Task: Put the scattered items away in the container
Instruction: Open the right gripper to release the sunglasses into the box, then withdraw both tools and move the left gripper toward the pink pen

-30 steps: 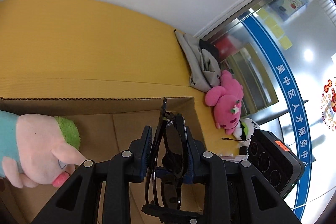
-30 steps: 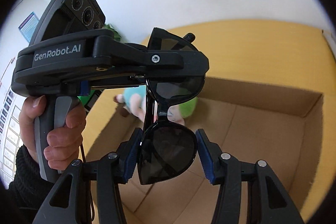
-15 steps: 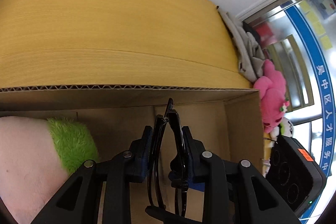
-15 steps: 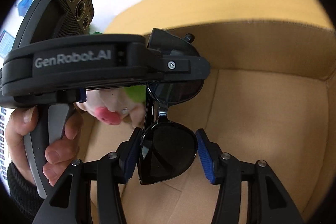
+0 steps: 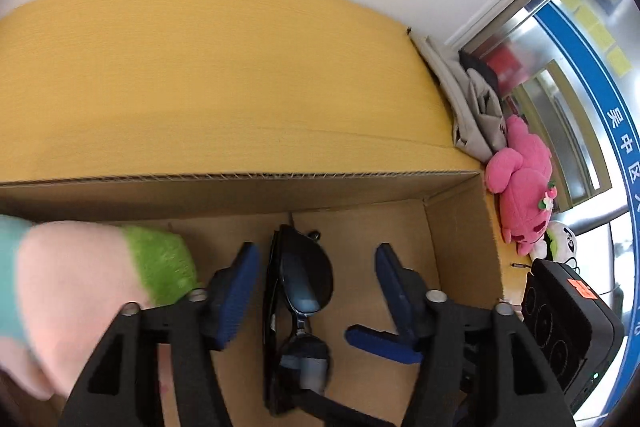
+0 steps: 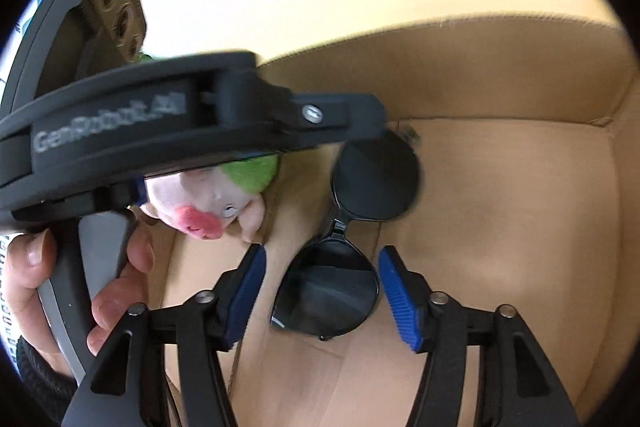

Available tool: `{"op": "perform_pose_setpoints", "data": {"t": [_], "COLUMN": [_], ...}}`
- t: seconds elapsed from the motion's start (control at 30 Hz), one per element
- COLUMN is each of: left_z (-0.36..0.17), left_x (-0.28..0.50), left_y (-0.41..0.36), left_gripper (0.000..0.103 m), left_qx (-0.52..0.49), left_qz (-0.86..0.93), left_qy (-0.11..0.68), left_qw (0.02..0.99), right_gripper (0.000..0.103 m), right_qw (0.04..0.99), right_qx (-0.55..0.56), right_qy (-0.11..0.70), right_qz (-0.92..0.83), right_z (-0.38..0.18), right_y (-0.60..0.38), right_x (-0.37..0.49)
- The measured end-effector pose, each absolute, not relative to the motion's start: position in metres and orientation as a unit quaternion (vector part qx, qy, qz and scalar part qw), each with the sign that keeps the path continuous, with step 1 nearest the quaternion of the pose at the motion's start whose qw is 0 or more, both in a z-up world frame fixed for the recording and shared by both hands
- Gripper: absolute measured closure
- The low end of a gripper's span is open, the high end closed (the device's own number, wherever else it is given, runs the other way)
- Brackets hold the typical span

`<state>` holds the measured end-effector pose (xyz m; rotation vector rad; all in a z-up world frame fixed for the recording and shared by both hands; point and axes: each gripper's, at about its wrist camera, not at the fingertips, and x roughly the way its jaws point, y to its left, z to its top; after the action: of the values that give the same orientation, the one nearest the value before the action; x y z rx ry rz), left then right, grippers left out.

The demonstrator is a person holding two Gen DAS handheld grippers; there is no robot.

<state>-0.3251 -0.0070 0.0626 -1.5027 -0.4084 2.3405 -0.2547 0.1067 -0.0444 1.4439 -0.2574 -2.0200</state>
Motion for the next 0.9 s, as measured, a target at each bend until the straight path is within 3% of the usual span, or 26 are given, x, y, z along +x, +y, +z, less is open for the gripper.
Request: {"op": "perform_pose_setpoints", "data": {"t": [0.23, 0.3, 0.53, 0.73, 0.9], "left_z": [0.151, 0.170, 0.184, 0.167, 0.148], "left_x": [-0.228, -0.188, -0.053, 0.016, 0.056], "left_y": [-0.028, -0.032, -0.024, -0.022, -0.019], "left_gripper": [0.007, 0.001, 0.000, 0.000, 0.000], "left_qx": [-0.384, -0.336, -0.238, -0.240, -0.228], "left_qz": [0.911, 0.934, 0.969, 0.970, 0.973], "left_qy": [-0.070, -0.044, 0.048, -0.004, 0.007], "left_qw": [0.133, 0.114, 0.049, 0.051, 0.030], "right_gripper": [0.031, 0.029, 0.024, 0.024, 0.024], "right_qw": [0.303, 0.294, 0.235, 0.199, 0.187], "right_qx": [0.487, 0.463, 0.393, 0.357, 0.339], "right_qy": [-0.052, -0.040, -0.008, 0.009, 0.031], "right_qz": [-0.817, -0.835, -0.889, -0.913, -0.922], "right_z": [0.005, 0.029, 0.065, 0.098, 0.103], "right_y": [0.120, 0.126, 0.143, 0.167, 0.175], "right_x": [-0.184, -0.220, -0.107, -0.037, -0.004]}}
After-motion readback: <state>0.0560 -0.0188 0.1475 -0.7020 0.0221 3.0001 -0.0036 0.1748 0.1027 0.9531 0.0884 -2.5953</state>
